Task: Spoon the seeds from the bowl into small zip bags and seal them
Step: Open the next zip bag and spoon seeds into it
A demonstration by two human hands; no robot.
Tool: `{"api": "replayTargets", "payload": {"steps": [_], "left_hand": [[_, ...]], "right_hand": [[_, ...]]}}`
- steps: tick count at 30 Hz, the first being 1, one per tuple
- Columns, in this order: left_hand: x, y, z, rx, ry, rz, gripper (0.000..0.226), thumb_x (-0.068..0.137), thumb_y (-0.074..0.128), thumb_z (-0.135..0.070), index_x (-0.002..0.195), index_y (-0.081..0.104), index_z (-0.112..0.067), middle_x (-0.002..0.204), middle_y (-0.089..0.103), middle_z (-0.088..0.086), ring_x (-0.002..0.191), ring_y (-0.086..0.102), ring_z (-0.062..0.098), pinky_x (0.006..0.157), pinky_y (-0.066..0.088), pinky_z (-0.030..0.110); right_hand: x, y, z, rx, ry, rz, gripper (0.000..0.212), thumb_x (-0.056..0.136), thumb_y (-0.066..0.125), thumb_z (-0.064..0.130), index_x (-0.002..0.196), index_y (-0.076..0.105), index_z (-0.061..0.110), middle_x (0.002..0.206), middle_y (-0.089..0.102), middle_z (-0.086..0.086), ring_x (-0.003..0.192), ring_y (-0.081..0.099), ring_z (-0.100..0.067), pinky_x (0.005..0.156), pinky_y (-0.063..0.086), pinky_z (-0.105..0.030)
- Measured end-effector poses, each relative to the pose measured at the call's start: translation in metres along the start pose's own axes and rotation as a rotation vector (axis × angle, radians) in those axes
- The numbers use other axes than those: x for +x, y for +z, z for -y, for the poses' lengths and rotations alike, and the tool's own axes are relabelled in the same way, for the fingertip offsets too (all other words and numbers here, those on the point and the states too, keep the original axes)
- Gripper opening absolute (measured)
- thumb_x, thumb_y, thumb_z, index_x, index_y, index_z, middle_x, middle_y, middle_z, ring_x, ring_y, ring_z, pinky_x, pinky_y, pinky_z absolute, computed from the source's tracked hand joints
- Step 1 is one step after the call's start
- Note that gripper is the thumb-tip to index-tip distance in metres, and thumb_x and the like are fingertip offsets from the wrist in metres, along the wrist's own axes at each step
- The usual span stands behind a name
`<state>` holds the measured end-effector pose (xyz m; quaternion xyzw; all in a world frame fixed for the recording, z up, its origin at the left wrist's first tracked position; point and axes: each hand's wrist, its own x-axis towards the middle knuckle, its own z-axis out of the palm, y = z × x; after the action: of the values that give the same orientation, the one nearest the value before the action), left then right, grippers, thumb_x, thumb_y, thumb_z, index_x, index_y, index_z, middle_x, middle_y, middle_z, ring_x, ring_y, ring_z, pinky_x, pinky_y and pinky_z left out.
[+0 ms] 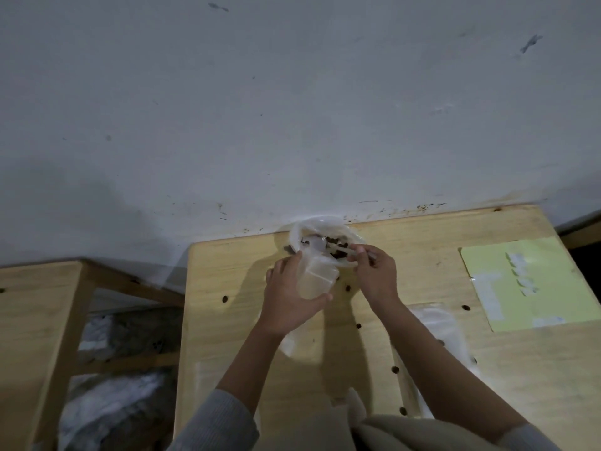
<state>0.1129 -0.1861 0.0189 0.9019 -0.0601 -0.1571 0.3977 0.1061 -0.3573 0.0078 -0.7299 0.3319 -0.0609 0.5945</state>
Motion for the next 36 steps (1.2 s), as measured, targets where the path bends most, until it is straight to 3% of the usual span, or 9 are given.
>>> {"api": "replayTargets", "payload": {"steps": [4,8,12,16,21,29,34,36], "left_hand": [[0.004,0.0,0.0,-0.01,0.03,-0.019,0.094,0.065,0.081,-0.044,0.144,0.034,-0.026,0.134,0.036,-0.009,0.112,0.023,0.005,0.094,0.026,0.027],[0.003,0.0,0.002,0.0,0.041,-0.021,0.095,0.064,0.081,-0.045,0.144,0.034,-0.024,0.134,0.038,-0.008,0.112,0.026,0.007,0.096,0.031,0.031],[0.001,-0.001,0.003,0.033,0.039,-0.017,0.097,0.063,0.081,-0.047,0.144,0.033,-0.023,0.133,0.039,-0.007,0.113,0.029,0.012,0.097,0.034,0.033],[-0.001,-0.002,0.005,0.056,0.016,-0.013,0.097,0.062,0.079,-0.053,0.143,0.034,-0.023,0.131,0.039,-0.008,0.116,0.032,0.016,0.097,0.036,0.034],[-0.008,-0.006,0.008,0.076,0.014,-0.046,0.095,0.061,0.079,-0.052,0.142,0.035,-0.026,0.13,0.039,-0.009,0.113,0.031,0.015,0.094,0.036,0.032],[-0.017,-0.005,-0.01,0.035,0.019,-0.081,0.089,0.063,0.081,-0.045,0.139,0.037,-0.027,0.132,0.038,-0.008,0.114,0.03,0.014,0.09,0.034,0.029],[-0.031,-0.005,-0.015,0.04,0.04,-0.12,0.09,0.067,0.078,-0.046,0.143,0.035,-0.025,0.132,0.037,-0.006,0.109,0.026,0.01,0.089,0.032,0.027],[-0.039,-0.006,-0.014,0.036,0.045,-0.134,0.091,0.069,0.078,-0.046,0.145,0.033,-0.024,0.133,0.037,-0.005,0.11,0.026,0.01,0.091,0.031,0.025]], "right_hand": [[0.002,0.009,0.006,0.019,0.082,0.037,0.021,0.096,0.051,0.018,0.096,0.071,0.01,0.076,0.068,-0.002,0.067,0.059,-0.015,0.057,0.043,-0.025],[0.002,0.01,0.008,0.117,0.193,-0.008,0.023,0.096,0.051,0.017,0.087,0.071,0.014,0.077,0.069,-0.004,0.059,0.052,-0.015,0.058,0.042,-0.027],[0.0,0.002,0.01,0.231,0.292,-0.04,0.025,0.097,0.049,0.018,0.093,0.072,0.009,0.083,0.071,-0.008,0.049,0.042,-0.014,0.053,0.038,-0.027],[-0.006,-0.014,0.014,0.303,0.326,-0.067,0.026,0.098,0.048,0.021,0.092,0.071,0.011,0.082,0.07,-0.006,0.05,0.04,-0.014,0.051,0.036,-0.026],[-0.023,-0.04,0.023,0.336,0.236,-0.066,0.026,0.098,0.048,0.021,0.088,0.072,0.016,0.082,0.069,-0.005,0.054,0.04,-0.012,0.05,0.037,-0.026],[-0.062,-0.067,0.04,0.188,-0.183,0.034,0.023,0.096,0.051,0.014,0.089,0.072,0.019,0.073,0.069,0.0,0.057,0.045,-0.009,0.05,0.04,-0.02],[-0.052,-0.066,0.035,0.227,-0.146,-0.105,0.022,0.098,0.048,0.013,0.096,0.07,0.011,0.077,0.068,-0.005,0.059,0.055,0.001,0.06,0.045,-0.025],[-0.041,-0.06,0.028,0.165,-0.107,-0.117,0.023,0.098,0.048,0.015,0.101,0.069,0.007,0.077,0.068,-0.003,0.064,0.057,-0.004,0.061,0.044,-0.026]]}}
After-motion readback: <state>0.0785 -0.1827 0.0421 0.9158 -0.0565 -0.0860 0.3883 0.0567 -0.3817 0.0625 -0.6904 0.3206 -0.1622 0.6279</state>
